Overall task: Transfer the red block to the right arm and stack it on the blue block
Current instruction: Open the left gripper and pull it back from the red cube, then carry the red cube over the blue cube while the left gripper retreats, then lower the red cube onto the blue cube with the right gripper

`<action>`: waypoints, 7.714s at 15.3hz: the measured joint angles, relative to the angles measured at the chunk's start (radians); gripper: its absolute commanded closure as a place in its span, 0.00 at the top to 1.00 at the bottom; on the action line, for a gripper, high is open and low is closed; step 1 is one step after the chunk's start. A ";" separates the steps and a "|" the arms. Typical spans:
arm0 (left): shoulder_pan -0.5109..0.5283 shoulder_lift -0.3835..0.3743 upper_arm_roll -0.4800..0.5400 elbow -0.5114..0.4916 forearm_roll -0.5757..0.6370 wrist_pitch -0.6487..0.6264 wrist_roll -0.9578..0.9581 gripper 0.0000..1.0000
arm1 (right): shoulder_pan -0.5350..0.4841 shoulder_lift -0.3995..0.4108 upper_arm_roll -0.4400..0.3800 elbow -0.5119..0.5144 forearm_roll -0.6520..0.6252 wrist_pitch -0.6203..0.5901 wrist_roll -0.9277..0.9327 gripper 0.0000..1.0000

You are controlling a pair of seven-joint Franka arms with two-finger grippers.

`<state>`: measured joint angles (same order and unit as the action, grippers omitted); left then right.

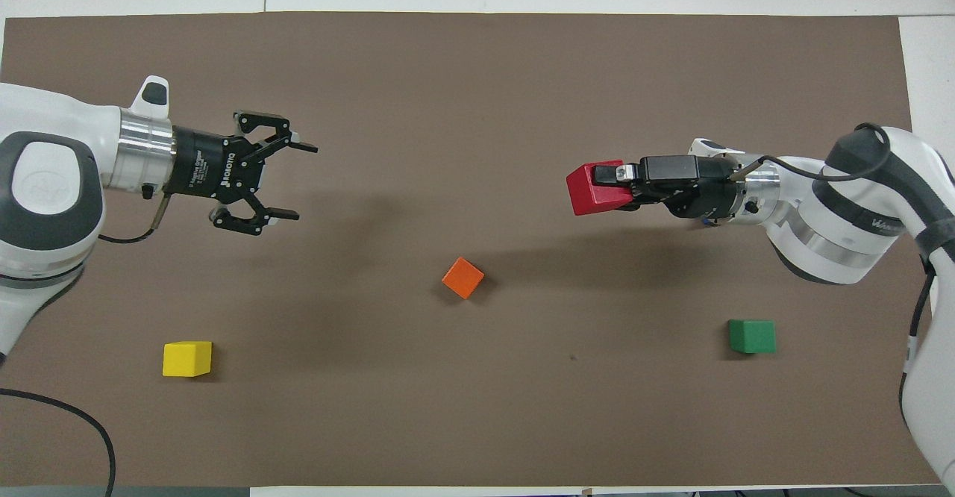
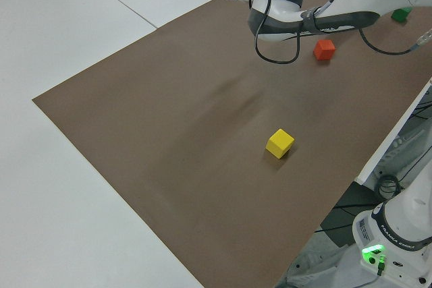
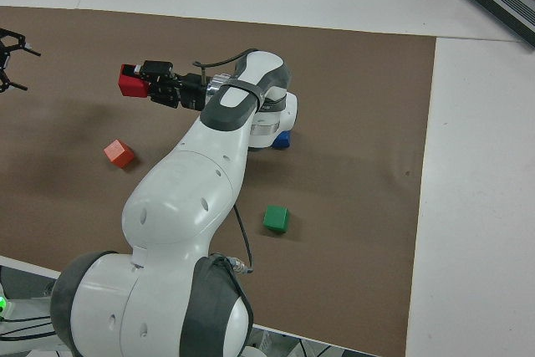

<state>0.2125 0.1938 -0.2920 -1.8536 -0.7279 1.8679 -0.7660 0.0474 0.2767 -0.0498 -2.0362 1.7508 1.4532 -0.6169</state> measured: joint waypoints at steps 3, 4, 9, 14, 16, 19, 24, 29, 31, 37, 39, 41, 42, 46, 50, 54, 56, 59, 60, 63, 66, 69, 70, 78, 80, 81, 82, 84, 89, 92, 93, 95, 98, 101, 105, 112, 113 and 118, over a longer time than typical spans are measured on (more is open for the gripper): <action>0.069 0.012 0.001 0.098 0.238 -0.159 0.044 1.00 | 0.000 -0.115 -0.001 0.059 -0.129 0.147 0.211 0.00; 0.077 0.022 0.001 0.144 0.312 -0.218 0.053 1.00 | 0.000 -0.147 -0.001 0.084 -0.189 0.181 0.288 0.00; 0.035 0.059 -0.018 0.351 0.633 -0.414 0.081 1.00 | -0.003 -0.194 -0.015 0.228 -0.572 0.238 0.559 0.00; 0.039 -0.026 -0.001 0.394 0.698 -0.445 0.494 1.00 | -0.002 -0.193 -0.012 0.385 -1.135 0.239 0.699 0.00; 0.041 -0.060 -0.004 0.395 0.712 -0.453 0.554 1.00 | -0.002 -0.190 -0.012 0.397 -1.295 0.239 0.699 0.00; 0.033 -0.093 -0.018 0.395 0.805 -0.472 0.579 1.00 | 0.000 -0.187 -0.005 0.414 -1.542 0.245 0.676 0.00; 0.003 -0.172 -0.050 0.386 0.822 -0.528 0.585 1.00 | 0.002 -0.164 0.002 0.414 -1.732 0.349 0.641 0.00; 0.004 -0.230 -0.020 0.277 0.803 -0.496 0.585 1.00 | 0.018 -0.094 0.004 0.381 -1.756 0.510 0.639 0.00; -0.038 -0.231 0.035 0.266 0.796 -0.479 0.586 1.00 | 0.019 -0.084 0.004 0.318 -1.757 0.611 0.638 0.00; -0.215 -0.245 0.231 0.270 0.733 -0.467 0.585 1.00 | 0.049 -0.085 0.005 0.112 -1.758 0.838 0.604 0.00; -0.232 -0.253 0.246 0.272 0.731 -0.460 0.585 1.00 | 0.049 -0.090 0.002 0.078 -1.758 0.846 0.534 0.00; -0.235 -0.256 0.247 0.249 0.725 -0.408 0.585 1.00 | 0.035 -0.100 -0.003 0.058 -1.758 0.846 0.489 0.00; -0.235 -0.254 0.247 0.236 0.718 -0.385 0.585 1.00 | 0.023 -0.104 -0.003 0.051 -1.758 0.846 0.472 0.00; -0.254 -0.227 0.260 0.212 0.713 -0.339 0.585 1.00 | -0.010 -0.112 -0.005 0.022 -1.758 0.846 0.464 0.00; -0.260 -0.227 0.264 0.155 0.713 -0.329 0.585 1.00 | -0.014 -0.112 -0.004 0.009 -1.758 0.846 0.476 0.00; -0.261 -0.248 0.265 0.111 0.713 -0.326 0.585 1.00 | -0.009 -0.111 0.001 -0.004 -1.758 0.846 0.498 0.00; -0.263 -0.254 0.265 0.109 0.713 -0.324 0.586 1.00 | -0.009 -0.111 0.001 -0.020 -1.758 0.861 0.505 0.00; -0.268 -0.258 0.265 0.093 0.713 -0.275 0.586 1.00 | -0.009 -0.110 0.001 -0.040 -1.758 0.886 0.518 0.00; -0.270 -0.258 0.265 0.081 0.713 -0.262 0.586 1.00 | -0.009 -0.110 0.001 -0.042 -1.758 0.886 0.522 0.00; -0.272 -0.258 0.266 0.058 0.713 -0.240 0.586 1.00 | -0.009 -0.111 0.001 -0.043 -1.758 0.886 0.547 0.00; -0.272 -0.258 0.273 0.072 0.713 -0.245 0.586 1.00 | -0.004 -0.110 0.002 -0.047 -1.758 0.886 0.587 0.00; -0.272 -0.257 0.274 0.152 0.713 -0.333 0.586 1.00 | 0.000 -0.106 0.002 -0.051 -1.758 0.886 0.593 0.00; -0.272 -0.256 0.274 0.179 0.712 -0.355 0.586 1.00 | 0.001 -0.105 0.002 -0.051 -1.758 0.887 0.593 0.00; -0.277 -0.243 0.270 0.184 0.705 -0.335 0.586 1.00 | 0.016 -0.096 0.003 -0.052 -1.758 0.898 0.594 0.00; -0.279 -0.242 0.270 0.177 0.705 -0.284 0.586 1.00 | 0.016 -0.092 0.002 -0.053 -1.758 0.904 0.594 0.00; -0.280 -0.242 0.270 0.175 0.705 -0.263 0.586 1.00 | 0.016 -0.092 0.001 -0.053 -1.758 0.904 0.594 0.00; -0.281 -0.242 0.270 0.174 0.705 -0.254 0.586 1.00 | 0.015 -0.092 0.001 -0.053 -1.758 0.904 0.594 0.00; -0.281 -0.242 0.270 0.174 0.705 -0.252 0.586 1.00 | 0.015 -0.092 0.001 -0.053 -1.758 0.905 0.594 0.00; -0.281 -0.242 0.278 0.174 0.705 -0.251 0.586 1.00 | 0.011 -0.092 -0.001 -0.053 -1.758 0.905 0.593 0.00; -0.281 -0.242 0.279 0.174 0.705 -0.251 0.585 1.00 | 0.011 -0.092 -0.001 -0.053 -1.758 0.905 0.590 0.00; -0.281 -0.242 0.279 0.174 0.705 -0.251 0.585 1.00 | 0.011 -0.092 -0.001 -0.054 -1.758 0.905 0.586 0.00; -0.281 -0.242 0.279 0.174 0.705 -0.251 0.585 1.00 | 0.011 -0.092 -0.001 -0.054 -1.758 0.905 0.582 0.00; -0.281 -0.242 0.279 0.174 0.705 -0.251 0.585 1.00 | 0.011 -0.092 -0.001 -0.055 -1.758 0.905 0.578 0.00; -0.280 -0.242 0.280 0.174 0.705 -0.251 0.585 1.00 | 0.011 -0.092 -0.001 -0.056 -1.758 0.905 0.559 0.00; -0.280 -0.242 0.280 0.174 0.705 -0.251 0.585 1.00 | 0.010 -0.092 -0.002 -0.056 -1.758 0.905 0.546 0.00; -0.280 -0.242 0.280 0.174 0.705 -0.251 0.585 1.00 | 0.010 -0.092 -0.002 -0.057 -1.758 0.905 0.545 0.00; -0.280 -0.242 0.280 0.174 0.705 -0.251 0.585 1.00 | 0.010 -0.092 -0.002 -0.057 -1.758 0.905 0.545 0.00; -0.280 -0.242 0.280 0.174 0.705 -0.251 0.585 1.00 | 0.010 -0.092 -0.002 -0.057 -1.758 0.905 0.545 0.68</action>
<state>-0.0678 -0.0483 -0.0121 -1.6799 -0.0227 1.6169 -0.1807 0.0570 0.1845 -0.0522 -2.0929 -0.0071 2.3583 -0.0722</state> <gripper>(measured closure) 0.000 0.449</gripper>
